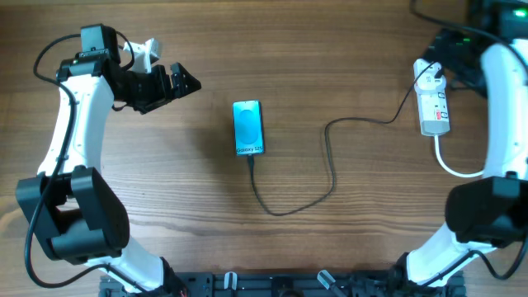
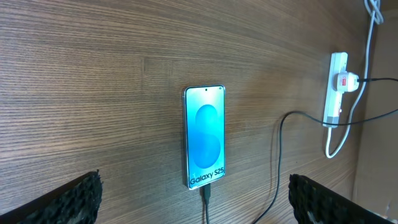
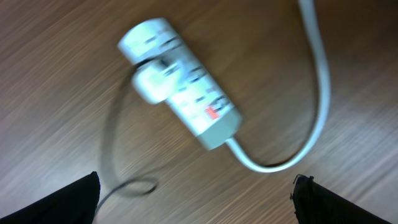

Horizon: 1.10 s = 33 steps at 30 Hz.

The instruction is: Plug charger to phone and switch on socket

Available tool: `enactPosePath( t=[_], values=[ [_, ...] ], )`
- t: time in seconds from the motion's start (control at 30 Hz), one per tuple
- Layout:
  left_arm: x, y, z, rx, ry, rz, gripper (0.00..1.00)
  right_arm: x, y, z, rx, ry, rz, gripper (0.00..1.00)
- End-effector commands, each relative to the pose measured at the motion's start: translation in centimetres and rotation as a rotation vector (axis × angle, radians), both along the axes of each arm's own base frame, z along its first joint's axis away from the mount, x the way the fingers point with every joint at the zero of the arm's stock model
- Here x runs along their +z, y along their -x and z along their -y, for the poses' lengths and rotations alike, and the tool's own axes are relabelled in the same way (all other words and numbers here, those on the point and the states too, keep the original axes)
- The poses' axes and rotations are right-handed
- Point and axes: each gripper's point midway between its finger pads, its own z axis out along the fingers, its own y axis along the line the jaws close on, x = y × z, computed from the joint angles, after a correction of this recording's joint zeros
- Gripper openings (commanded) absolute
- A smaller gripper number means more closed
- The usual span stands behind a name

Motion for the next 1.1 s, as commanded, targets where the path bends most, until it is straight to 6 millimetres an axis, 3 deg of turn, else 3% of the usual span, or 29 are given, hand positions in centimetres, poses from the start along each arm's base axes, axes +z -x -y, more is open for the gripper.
enactPosePath(
  t=[0.0, 0.17, 0.33, 0.6, 0.87, 1.07],
  values=[
    [0.3, 0.0, -0.2, 0.0, -0.005, 0.01, 1.0, -1.0, 1.2, 4.3, -0.13, 0.02, -0.03, 1.0],
    [0.3, 0.0, -0.2, 0.0, -0.005, 0.01, 1.0, -3.5, 2.3, 8.6, -0.235, 0.007, -0.083, 1.0],
    [0.3, 0.0, -0.2, 0.0, -0.005, 0.01, 1.0, -6.7, 2.9, 10.4, -0.276, -0.021, -0.163, 1.0],
    [0.3, 0.0, -0.2, 0.0, -0.005, 0.01, 1.0, -11.6, 2.4, 10.7, -0.275, -0.051, -0.262, 1.0],
    [0.3, 0.0, -0.2, 0.0, -0.005, 0.01, 1.0, -16.8, 0.9, 8.9, -0.252, -0.191, -0.298, 1.0],
    [0.3, 0.0, -0.2, 0.0, -0.005, 0.01, 1.0, -19.2, 0.0, 9.0, -0.246, -0.207, -0.296, 1.0]
  ],
)
